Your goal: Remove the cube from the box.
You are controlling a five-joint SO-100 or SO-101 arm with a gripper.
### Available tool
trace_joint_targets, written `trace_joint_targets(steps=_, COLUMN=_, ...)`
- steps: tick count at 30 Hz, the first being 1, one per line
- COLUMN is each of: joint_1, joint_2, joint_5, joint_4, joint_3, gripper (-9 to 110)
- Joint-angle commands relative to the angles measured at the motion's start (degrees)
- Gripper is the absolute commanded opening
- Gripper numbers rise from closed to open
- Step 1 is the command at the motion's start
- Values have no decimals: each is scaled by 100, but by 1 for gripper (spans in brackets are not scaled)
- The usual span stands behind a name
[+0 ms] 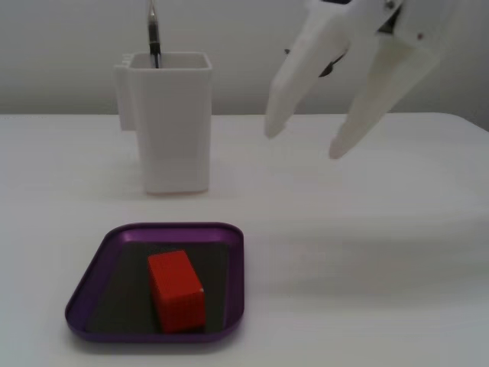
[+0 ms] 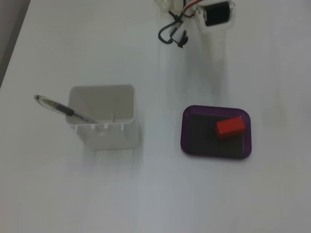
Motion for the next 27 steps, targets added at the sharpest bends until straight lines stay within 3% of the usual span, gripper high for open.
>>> trace_joint_targets(steps=1, joint_1=-70, joint_2=-1125, joint_5=18, joint_4=18, joint_3=-1301, gripper=20)
trace_joint_targets(steps=10, joint_1=-97, joint_2=-3472, joint_5=18, joint_4=79, joint_3=-3454, gripper=20)
trace_joint_targets(steps=27, joint_1=-114, joint_2=-5212, joint_5=9, joint_4=26, joint_3=-4816, gripper=20)
